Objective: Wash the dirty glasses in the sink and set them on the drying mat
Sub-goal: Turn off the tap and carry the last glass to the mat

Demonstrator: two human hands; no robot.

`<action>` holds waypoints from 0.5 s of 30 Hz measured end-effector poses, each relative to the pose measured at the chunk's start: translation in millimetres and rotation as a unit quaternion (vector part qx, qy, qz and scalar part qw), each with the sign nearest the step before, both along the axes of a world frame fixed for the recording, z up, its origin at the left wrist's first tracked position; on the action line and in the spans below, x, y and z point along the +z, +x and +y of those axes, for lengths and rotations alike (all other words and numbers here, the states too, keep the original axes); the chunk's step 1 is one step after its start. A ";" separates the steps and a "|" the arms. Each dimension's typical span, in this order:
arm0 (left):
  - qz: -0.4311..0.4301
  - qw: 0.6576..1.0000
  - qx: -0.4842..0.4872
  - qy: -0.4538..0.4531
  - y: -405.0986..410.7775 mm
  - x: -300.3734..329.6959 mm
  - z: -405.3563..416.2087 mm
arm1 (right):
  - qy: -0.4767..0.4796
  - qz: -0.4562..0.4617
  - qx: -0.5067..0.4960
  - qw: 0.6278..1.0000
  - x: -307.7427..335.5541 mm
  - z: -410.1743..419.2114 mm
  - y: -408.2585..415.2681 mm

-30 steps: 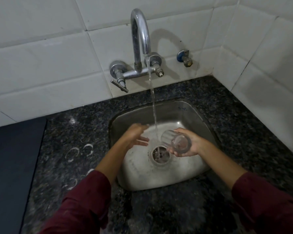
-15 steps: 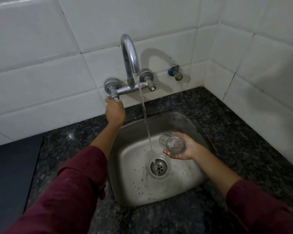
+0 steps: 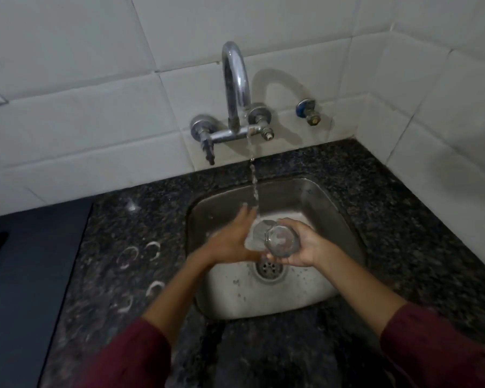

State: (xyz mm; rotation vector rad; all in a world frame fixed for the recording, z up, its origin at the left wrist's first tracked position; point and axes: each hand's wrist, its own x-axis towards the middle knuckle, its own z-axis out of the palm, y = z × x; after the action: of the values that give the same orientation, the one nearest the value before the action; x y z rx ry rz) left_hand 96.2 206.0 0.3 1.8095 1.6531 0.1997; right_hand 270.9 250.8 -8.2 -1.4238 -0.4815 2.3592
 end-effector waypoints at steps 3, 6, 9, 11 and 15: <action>-0.151 0.987 -0.012 0.047 0.5 -15.4 -29.2 | 0.027 0.015 0.028 0.999 2.0 -9.6 -23.4; -0.194 0.968 0.058 0.146 -18.6 -15.5 -36.3 | 0.061 0.050 0.089 0.993 7.7 -9.5 -45.9; -0.181 0.959 0.114 0.185 -37.1 -6.0 -42.5 | 0.097 0.021 0.184 0.978 18.8 -5.6 -62.7; -0.176 0.951 0.156 0.199 -53.7 -1.1 -44.7 | 0.144 -0.030 0.249 0.957 27.4 -5.2 -74.3; -0.202 0.923 0.271 0.184 -96.9 8.3 -51.3 | 0.355 -0.121 0.326 0.868 39.5 -12.9 -109.6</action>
State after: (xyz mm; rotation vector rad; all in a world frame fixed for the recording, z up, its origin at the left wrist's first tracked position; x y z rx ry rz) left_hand -0.7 154.7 8.5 1.3741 1.8437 1.1168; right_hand 161.2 237.9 31.2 -1.2887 -1.9235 2.0165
